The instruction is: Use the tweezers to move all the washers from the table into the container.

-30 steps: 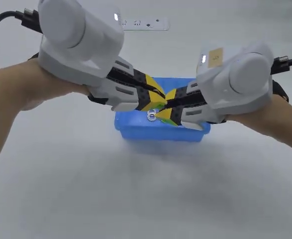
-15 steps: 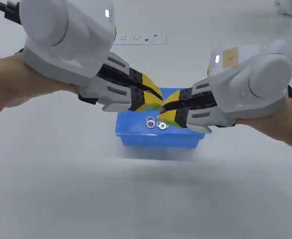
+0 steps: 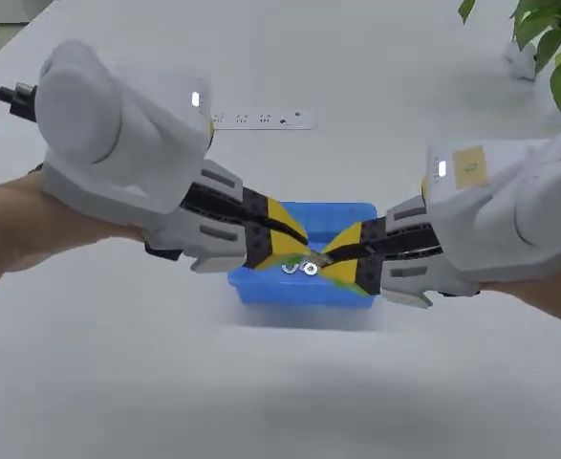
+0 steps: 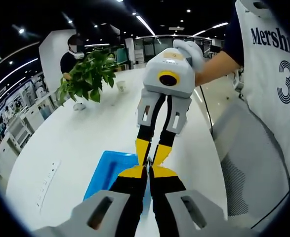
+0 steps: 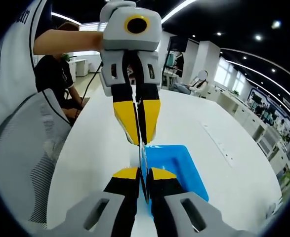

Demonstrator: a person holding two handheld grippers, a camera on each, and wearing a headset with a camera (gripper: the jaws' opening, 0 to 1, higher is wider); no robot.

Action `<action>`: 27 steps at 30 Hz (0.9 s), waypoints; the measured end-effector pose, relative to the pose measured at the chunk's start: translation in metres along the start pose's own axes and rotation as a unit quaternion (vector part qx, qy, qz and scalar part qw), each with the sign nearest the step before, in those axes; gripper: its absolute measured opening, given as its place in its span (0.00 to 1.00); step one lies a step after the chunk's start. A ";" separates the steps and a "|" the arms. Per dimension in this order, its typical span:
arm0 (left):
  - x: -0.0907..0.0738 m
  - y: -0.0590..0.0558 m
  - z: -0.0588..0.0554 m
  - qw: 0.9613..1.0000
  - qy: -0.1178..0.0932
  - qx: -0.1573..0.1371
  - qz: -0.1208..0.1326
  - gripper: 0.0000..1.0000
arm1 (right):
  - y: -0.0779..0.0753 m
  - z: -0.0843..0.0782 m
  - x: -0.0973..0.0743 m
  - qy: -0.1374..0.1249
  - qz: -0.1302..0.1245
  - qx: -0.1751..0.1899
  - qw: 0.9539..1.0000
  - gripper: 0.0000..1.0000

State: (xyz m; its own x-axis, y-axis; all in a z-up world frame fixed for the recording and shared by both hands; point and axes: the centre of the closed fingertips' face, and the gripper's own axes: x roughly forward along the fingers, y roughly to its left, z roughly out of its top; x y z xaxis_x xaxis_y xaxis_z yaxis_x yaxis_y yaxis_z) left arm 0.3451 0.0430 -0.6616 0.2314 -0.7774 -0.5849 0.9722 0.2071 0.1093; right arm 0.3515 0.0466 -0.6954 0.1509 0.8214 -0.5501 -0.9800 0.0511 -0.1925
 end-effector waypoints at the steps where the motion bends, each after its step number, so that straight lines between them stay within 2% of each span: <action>1: 0.000 -0.002 0.000 1.000 0.000 -0.001 0.001 0.07 | 0.003 0.000 0.000 0.002 0.001 -0.002 1.000 0.08; 9: -0.005 -0.016 -0.007 1.000 -0.003 -0.009 0.006 0.07 | 0.017 0.002 0.001 0.016 0.014 -0.012 1.000 0.08; 16: -0.004 -0.021 -0.014 1.000 -0.003 -0.015 0.008 0.07 | 0.024 -0.002 0.006 0.035 0.019 -0.014 0.999 0.08; 20: 0.002 -0.026 -0.022 1.000 0.000 -0.022 0.001 0.07 | 0.029 -0.010 0.010 0.057 0.025 -0.020 0.998 0.08; 27: 0.013 -0.033 -0.045 0.999 0.023 -0.036 -0.021 0.08 | 0.041 -0.025 0.019 0.093 0.044 -0.023 0.994 0.08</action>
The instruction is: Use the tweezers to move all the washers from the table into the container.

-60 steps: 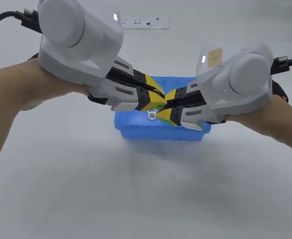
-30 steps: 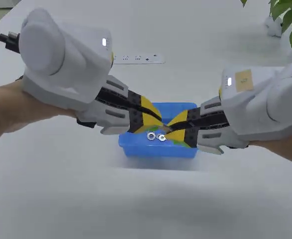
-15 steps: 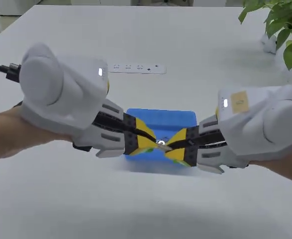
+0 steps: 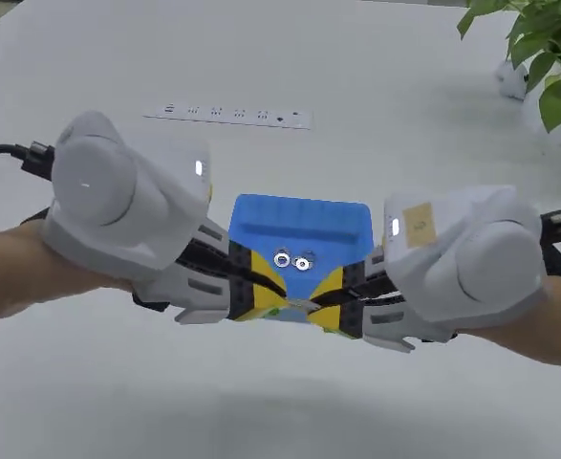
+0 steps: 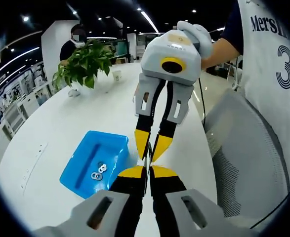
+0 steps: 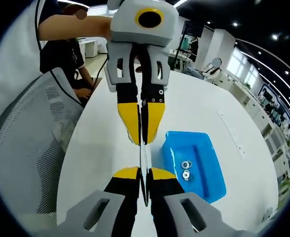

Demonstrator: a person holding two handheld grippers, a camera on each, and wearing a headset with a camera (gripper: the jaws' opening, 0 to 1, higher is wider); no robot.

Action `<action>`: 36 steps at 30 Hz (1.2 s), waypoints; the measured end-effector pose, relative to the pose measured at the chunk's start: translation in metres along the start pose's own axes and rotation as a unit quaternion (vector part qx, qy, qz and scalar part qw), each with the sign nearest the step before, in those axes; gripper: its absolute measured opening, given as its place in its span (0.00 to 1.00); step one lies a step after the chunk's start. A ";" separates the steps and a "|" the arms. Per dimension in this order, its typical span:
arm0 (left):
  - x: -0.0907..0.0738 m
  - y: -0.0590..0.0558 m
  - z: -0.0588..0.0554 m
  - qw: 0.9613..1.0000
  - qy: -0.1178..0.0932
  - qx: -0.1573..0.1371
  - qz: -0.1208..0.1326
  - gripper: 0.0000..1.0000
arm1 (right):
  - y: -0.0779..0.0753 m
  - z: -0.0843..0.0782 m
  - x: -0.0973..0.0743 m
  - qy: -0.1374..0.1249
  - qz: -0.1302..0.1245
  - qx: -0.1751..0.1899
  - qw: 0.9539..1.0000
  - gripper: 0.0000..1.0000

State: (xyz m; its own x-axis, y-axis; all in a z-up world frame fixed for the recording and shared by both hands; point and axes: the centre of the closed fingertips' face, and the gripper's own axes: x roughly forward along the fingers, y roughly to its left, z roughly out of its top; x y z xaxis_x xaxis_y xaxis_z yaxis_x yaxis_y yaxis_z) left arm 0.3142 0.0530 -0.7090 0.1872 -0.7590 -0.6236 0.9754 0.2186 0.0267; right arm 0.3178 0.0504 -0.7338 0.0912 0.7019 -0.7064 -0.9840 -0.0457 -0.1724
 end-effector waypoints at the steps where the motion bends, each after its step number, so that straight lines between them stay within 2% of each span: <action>1: 0.001 0.000 -0.003 1.000 0.004 0.001 -0.001 0.08 | 0.000 0.000 0.001 0.001 0.000 -0.001 1.000 0.08; 4: 0.004 0.002 -0.011 1.000 0.021 0.007 -0.004 0.08 | -0.001 -0.001 0.004 0.003 0.005 0.003 1.000 0.08; 7: 0.008 0.006 -0.016 1.000 0.023 0.003 -0.006 0.08 | -0.002 -0.005 0.008 0.008 0.007 0.003 1.000 0.08; 13: 0.021 0.007 -0.033 0.999 0.040 -0.012 -0.011 0.08 | 0.000 -0.013 0.015 0.009 0.017 0.014 1.000 0.08; 18: 0.036 0.007 -0.045 0.999 0.042 -0.027 -0.015 0.08 | 0.002 -0.028 0.025 0.016 0.028 0.029 0.999 0.08; 19: 0.041 0.008 -0.049 0.998 0.041 -0.037 -0.011 0.08 | 0.002 -0.033 0.028 0.020 0.028 0.032 0.999 0.08; 24: 0.055 0.009 -0.064 0.997 0.053 -0.050 -0.012 0.08 | 0.004 -0.047 0.040 0.031 0.041 0.035 0.998 0.08; 30: 0.060 0.013 -0.075 0.996 0.063 -0.066 -0.007 0.09 | 0.003 -0.053 0.048 0.030 0.045 0.043 0.998 0.08; 33: 0.062 0.013 -0.080 0.996 0.071 -0.062 -0.005 0.09 | 0.003 -0.056 0.051 0.034 0.047 0.039 0.998 0.09; 36: 0.064 0.012 -0.080 0.995 0.073 -0.065 -0.007 0.10 | 0.004 -0.058 0.052 0.039 0.048 0.034 0.998 0.09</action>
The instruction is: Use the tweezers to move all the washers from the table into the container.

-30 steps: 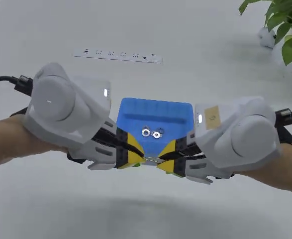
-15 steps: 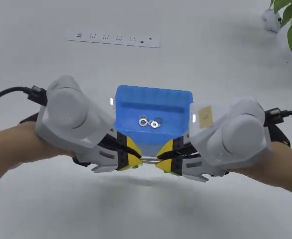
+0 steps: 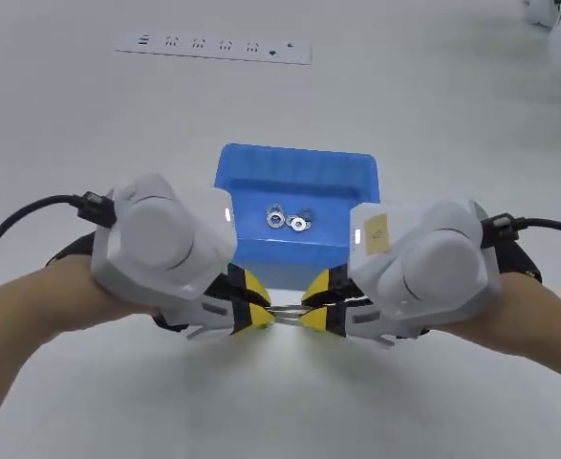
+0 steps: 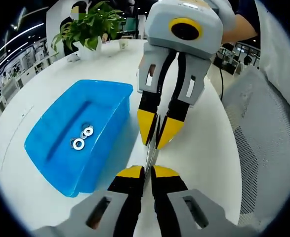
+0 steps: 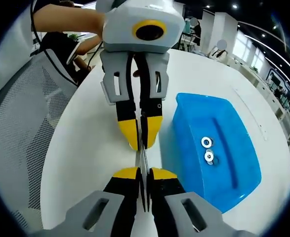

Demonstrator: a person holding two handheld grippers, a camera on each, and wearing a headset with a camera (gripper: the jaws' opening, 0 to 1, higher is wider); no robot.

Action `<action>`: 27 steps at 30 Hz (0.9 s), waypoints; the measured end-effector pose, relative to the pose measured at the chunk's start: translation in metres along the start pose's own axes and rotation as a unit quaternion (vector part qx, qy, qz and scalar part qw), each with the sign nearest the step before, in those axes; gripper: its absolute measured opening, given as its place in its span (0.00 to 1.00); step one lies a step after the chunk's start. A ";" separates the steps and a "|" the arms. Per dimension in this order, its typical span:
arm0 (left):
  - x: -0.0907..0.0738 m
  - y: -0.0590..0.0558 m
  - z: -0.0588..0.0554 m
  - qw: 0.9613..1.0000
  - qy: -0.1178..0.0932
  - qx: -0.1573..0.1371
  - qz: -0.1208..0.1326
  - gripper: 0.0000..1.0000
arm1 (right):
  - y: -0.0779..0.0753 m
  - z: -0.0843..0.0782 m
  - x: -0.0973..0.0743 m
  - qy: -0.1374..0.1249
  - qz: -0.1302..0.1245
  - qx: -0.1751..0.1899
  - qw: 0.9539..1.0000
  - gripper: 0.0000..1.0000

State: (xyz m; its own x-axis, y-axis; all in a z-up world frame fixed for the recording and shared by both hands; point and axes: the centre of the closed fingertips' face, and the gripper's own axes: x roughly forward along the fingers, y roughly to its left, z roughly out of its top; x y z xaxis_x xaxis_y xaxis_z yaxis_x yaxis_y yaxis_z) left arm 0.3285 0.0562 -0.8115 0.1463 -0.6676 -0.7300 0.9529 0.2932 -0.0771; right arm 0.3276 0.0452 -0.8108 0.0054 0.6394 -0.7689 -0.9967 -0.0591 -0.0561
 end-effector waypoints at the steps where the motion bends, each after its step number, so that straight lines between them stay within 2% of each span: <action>1: 0.001 0.000 0.000 1.000 0.000 -0.001 0.001 0.10 | 0.000 -0.001 0.000 0.001 0.001 0.001 1.000 0.09; 6: 0.000 0.000 0.001 1.000 -0.002 -0.017 0.003 0.13 | 0.000 -0.007 0.000 0.011 -0.003 -0.006 1.000 0.11; 8: -0.002 0.000 0.007 0.999 -0.018 -0.032 0.008 0.15 | -0.001 -0.007 0.000 0.011 -0.002 -0.008 1.000 0.11; 10: -0.005 -0.002 0.008 0.999 -0.019 -0.034 0.011 0.16 | -0.001 -0.007 0.000 0.011 -0.004 -0.009 1.000 0.12; 13: -0.012 -0.003 0.006 0.999 -0.017 -0.038 0.020 0.20 | -0.001 -0.009 -0.004 0.014 -0.014 -0.012 1.000 0.20; 15: -0.022 -0.004 0.009 0.998 -0.033 -0.051 0.029 0.23 | -0.005 0.004 -0.013 -0.024 -0.040 -0.020 0.999 0.22; 16: -0.027 -0.006 0.012 0.997 -0.042 -0.057 0.031 0.25 | -0.003 0.008 -0.018 -0.035 -0.042 -0.013 0.998 0.23; 18: -0.044 -0.013 0.017 0.997 -0.050 -0.048 0.040 0.28 | -0.002 0.012 -0.033 -0.045 -0.057 0.005 0.997 0.26; 20: -0.062 -0.018 0.028 0.994 -0.081 -0.037 0.057 0.32 | -0.004 0.014 -0.050 -0.063 -0.080 0.018 0.995 0.27; 21: -0.068 -0.020 0.031 0.993 -0.089 -0.040 0.060 0.35 | -0.006 0.013 -0.056 -0.065 -0.092 0.031 0.993 0.29; 22: -0.074 -0.021 0.035 0.992 -0.101 -0.037 0.067 0.42 | -0.011 0.010 -0.068 -0.067 -0.122 0.036 0.990 0.32; 23: -0.083 -0.020 0.042 0.989 -0.120 -0.021 0.079 0.48 | -0.017 0.009 -0.076 -0.065 -0.145 0.026 0.987 0.35; 24: -0.089 -0.018 0.046 0.987 -0.128 -0.016 0.091 0.54 | -0.022 0.003 -0.088 -0.056 -0.175 0.018 0.983 0.39; 25: -0.096 -0.013 0.051 0.984 -0.138 -0.028 0.106 0.63 | -0.023 0.000 -0.094 -0.051 -0.187 0.023 0.981 0.45; 26: -0.099 -0.008 0.054 0.982 -0.141 -0.033 0.117 0.68 | -0.024 -0.002 -0.101 -0.056 -0.200 0.047 0.977 0.49; 27: -0.104 -0.002 0.056 0.980 -0.143 -0.024 0.133 0.70 | -0.023 -0.002 -0.103 -0.057 -0.200 0.052 0.977 0.53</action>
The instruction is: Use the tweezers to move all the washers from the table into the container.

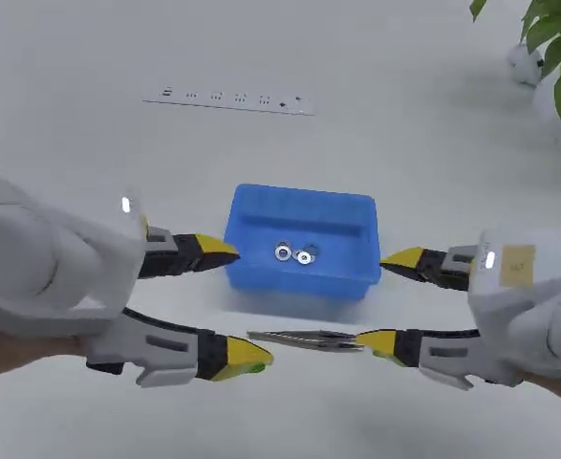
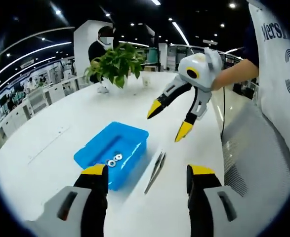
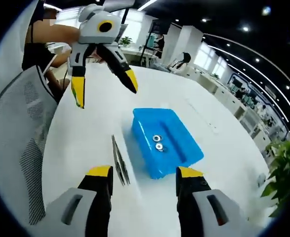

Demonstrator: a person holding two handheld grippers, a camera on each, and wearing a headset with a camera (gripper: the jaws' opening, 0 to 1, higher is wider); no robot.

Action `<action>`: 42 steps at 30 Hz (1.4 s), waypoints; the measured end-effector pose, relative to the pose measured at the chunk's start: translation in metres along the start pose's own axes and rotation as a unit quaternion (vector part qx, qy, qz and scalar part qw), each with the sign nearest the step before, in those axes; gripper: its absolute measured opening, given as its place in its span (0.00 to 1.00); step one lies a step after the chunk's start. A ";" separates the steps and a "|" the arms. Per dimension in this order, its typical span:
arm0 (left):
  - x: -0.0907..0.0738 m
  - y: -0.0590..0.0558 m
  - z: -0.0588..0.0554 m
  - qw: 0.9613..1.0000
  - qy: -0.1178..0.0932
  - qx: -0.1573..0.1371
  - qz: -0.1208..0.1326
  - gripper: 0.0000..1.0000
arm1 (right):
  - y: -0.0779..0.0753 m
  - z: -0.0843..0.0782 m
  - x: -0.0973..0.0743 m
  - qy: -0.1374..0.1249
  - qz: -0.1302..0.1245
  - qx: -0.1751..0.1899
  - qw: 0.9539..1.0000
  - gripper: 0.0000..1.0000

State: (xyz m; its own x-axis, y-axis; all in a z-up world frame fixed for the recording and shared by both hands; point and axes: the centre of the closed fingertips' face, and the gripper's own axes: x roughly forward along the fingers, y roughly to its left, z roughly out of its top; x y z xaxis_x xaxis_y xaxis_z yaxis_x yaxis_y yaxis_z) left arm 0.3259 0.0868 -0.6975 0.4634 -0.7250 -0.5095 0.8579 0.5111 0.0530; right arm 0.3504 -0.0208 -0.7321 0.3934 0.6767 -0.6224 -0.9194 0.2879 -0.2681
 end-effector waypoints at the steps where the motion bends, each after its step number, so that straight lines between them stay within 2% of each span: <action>1: -0.001 0.002 0.000 1.000 0.003 0.003 0.003 0.71 | -0.001 0.002 -0.006 -0.007 -0.004 0.016 1.000 0.56; 4: -0.006 0.002 0.000 1.000 0.022 0.013 0.008 0.75 | 0.000 0.007 -0.018 -0.021 -0.010 0.027 0.999 0.60; 8: -0.012 -0.003 0.003 1.000 0.018 0.020 0.014 0.82 | 0.000 0.008 -0.026 -0.019 -0.023 0.039 0.999 0.76; 10: -0.016 -0.005 0.003 0.999 0.018 0.023 0.022 0.83 | 0.002 0.008 -0.030 -0.020 -0.022 0.037 0.999 0.77; 13: -0.022 -0.007 -0.001 0.999 0.024 0.025 0.028 0.89 | 0.009 0.012 -0.033 -0.027 -0.007 0.042 0.999 0.78; 17: -0.030 -0.011 -0.007 0.999 0.030 0.026 0.029 0.93 | 0.017 0.016 -0.037 -0.028 0.008 0.029 0.999 0.81; 22: -0.036 -0.015 -0.012 0.998 0.041 0.029 0.030 0.93 | 0.020 0.018 -0.038 -0.026 0.007 0.024 0.999 0.82; 30: -0.044 -0.014 -0.009 0.998 0.032 0.025 0.040 0.94 | 0.028 0.021 -0.041 -0.022 0.014 0.017 1.000 0.82; 35: -0.046 -0.013 -0.012 0.998 0.036 0.022 0.043 0.95 | 0.027 0.023 -0.042 -0.025 0.009 0.016 1.000 0.82; 42: -0.051 -0.013 -0.009 0.998 0.028 0.013 0.053 0.96 | 0.026 0.022 -0.043 -0.022 0.007 0.012 1.000 0.83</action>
State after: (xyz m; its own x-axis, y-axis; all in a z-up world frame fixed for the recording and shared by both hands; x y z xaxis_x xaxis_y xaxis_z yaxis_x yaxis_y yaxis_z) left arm 0.2890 0.1208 -0.6802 0.5391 -0.6405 -0.5470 0.8109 0.5703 0.1314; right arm 0.3096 -0.0277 -0.6959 0.3806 0.7100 -0.5925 -0.9247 0.2946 -0.2409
